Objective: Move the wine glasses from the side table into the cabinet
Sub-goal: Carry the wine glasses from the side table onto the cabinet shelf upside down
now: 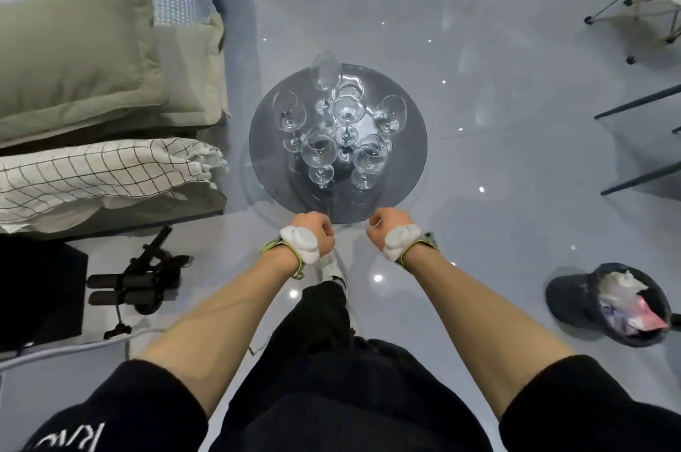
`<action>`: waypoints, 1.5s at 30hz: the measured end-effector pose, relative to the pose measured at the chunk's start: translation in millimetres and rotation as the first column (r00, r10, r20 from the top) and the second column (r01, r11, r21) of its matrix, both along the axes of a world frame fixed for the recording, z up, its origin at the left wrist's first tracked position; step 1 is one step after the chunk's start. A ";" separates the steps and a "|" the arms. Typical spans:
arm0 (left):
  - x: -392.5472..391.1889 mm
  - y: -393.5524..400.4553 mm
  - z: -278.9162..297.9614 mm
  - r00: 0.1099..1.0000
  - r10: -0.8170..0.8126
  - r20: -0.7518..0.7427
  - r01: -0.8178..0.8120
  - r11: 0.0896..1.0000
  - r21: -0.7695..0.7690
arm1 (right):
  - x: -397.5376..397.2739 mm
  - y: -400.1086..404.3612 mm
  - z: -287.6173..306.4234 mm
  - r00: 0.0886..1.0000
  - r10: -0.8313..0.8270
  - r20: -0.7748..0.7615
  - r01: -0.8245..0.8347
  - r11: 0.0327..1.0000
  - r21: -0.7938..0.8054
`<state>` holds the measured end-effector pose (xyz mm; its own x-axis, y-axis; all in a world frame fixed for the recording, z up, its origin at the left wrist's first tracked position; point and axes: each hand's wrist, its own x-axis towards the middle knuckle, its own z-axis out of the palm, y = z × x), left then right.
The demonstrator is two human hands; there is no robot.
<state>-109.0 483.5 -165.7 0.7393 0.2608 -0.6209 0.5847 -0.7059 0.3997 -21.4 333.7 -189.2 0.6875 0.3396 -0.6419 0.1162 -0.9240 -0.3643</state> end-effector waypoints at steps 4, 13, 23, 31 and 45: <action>51.6 13.8 -12.1 1.000 0.000 -0.031 -0.001 0.999 -0.038 | 47.8 9.2 -8.2 0.997 -0.067 -0.031 0.067 0.998 -0.019; 139.3 34.3 -26.5 0.995 0.003 -0.097 -0.010 0.997 -0.074 | 126.3 16.1 -42.6 0.928 -0.301 -0.220 0.313 0.950 0.019; 201.5 22.1 -81.2 0.974 0.120 -0.192 -0.119 0.993 0.020 | 204.1 13.0 -130.1 0.606 -0.588 -0.536 0.703 0.711 0.014; 212.5 16.0 -120.5 0.944 0.179 -0.277 -0.184 0.983 0.008 | 235.3 27.5 -168.9 0.222 -0.587 -0.779 0.835 0.527 -0.159; 194.4 14.6 -145.1 0.890 0.407 -0.206 -0.432 0.898 -0.089 | 223.0 56.1 -185.0 -0.077 -0.323 -0.943 0.927 0.326 -0.187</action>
